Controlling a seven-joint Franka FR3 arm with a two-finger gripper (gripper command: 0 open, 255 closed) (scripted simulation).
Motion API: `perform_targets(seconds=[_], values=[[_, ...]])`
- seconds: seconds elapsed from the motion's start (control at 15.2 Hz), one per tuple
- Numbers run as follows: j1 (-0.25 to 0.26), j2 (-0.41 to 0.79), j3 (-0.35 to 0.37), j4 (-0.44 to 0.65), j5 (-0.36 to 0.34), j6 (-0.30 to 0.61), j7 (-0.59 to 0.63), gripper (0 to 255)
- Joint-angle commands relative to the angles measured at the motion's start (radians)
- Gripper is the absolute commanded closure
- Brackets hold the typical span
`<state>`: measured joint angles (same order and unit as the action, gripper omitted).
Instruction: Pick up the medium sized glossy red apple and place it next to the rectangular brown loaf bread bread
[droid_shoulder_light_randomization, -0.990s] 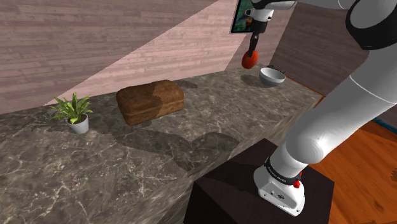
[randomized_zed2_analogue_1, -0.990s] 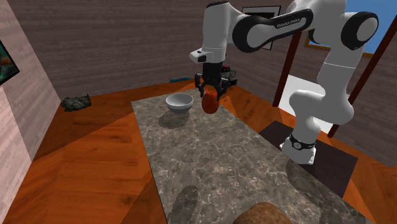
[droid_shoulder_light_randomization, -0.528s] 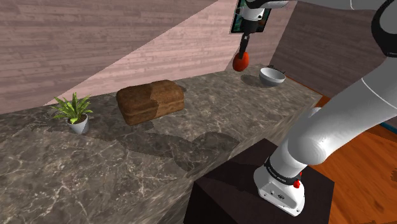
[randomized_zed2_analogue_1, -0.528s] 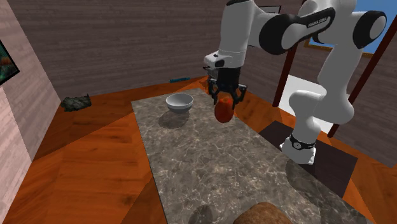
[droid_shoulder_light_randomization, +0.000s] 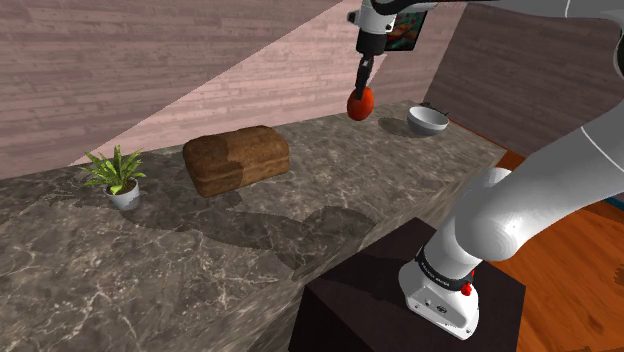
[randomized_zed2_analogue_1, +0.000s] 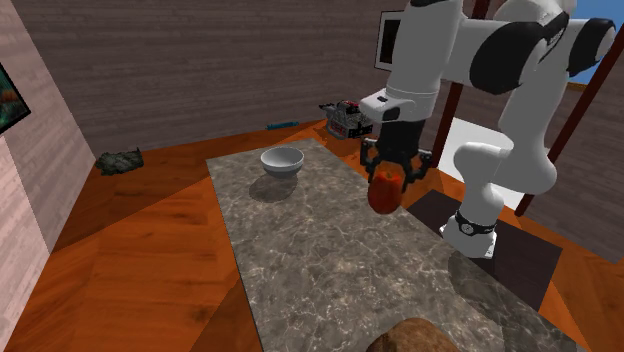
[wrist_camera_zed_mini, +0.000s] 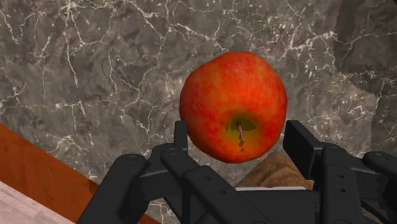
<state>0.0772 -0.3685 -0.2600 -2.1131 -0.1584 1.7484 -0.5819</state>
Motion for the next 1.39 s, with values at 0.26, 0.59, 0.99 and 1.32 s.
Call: perform_targets(seconds=[0.26,0.59,0.99,1.32], values=[[0.055,0.001,0.102,-0.006,0.039,-0.009,0.146,255],[0.103,0.025,0.185,0.014,0.073,-0.015,0.264,255],[0.118,0.04,0.211,-0.039,0.082,0.05,0.306,255],[0.118,0.046,0.209,-0.101,0.081,0.118,0.31,255]])
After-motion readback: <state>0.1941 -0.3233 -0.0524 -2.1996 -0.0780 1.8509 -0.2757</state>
